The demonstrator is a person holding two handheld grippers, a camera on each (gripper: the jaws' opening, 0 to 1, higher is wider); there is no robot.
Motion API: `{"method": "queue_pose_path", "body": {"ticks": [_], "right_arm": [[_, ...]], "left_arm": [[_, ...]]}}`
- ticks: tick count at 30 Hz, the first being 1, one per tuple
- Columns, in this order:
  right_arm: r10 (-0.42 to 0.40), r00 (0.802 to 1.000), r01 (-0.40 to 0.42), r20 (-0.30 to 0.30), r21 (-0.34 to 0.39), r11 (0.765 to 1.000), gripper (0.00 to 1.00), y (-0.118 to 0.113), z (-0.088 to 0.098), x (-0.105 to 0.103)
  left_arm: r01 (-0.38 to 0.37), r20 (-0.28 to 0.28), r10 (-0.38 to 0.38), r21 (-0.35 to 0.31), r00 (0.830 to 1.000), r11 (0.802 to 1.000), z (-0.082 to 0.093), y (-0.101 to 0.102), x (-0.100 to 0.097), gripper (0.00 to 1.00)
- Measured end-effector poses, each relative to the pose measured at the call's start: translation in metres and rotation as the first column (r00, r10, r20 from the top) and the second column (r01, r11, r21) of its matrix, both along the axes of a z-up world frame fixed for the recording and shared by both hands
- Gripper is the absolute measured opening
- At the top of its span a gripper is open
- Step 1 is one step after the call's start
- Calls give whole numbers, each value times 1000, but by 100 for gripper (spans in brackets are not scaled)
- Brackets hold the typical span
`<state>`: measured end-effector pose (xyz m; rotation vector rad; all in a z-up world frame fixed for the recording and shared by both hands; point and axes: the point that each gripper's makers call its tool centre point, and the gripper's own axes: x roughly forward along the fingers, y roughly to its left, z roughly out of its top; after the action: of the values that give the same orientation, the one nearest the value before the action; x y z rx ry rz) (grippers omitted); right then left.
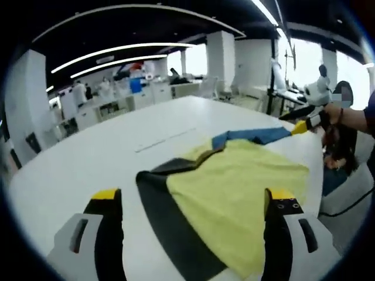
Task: Fold the garment on the visible template until the final outline fits inside the template.
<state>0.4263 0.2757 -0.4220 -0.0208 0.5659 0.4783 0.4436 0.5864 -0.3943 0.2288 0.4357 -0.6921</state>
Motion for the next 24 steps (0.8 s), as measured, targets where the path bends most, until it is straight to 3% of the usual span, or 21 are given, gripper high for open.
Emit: {"method": "queue_pose_path", "body": {"ticks": [12, 18, 24], "right_arm": [[88, 996, -88, -1, -33, 996, 84, 7, -4, 50], [153, 988, -154, -34, -38, 987, 83, 16, -15, 76], [182, 983, -184, -37, -46, 982, 82, 22, -26, 101]], "left_arm": [[29, -17, -30, -47, 999, 998, -2, -23, 42, 90], [31, -10, -32, -48, 999, 998, -9, -31, 73, 85], [33, -44, -37, -80, 998, 996, -23, -37, 99, 82]]}}
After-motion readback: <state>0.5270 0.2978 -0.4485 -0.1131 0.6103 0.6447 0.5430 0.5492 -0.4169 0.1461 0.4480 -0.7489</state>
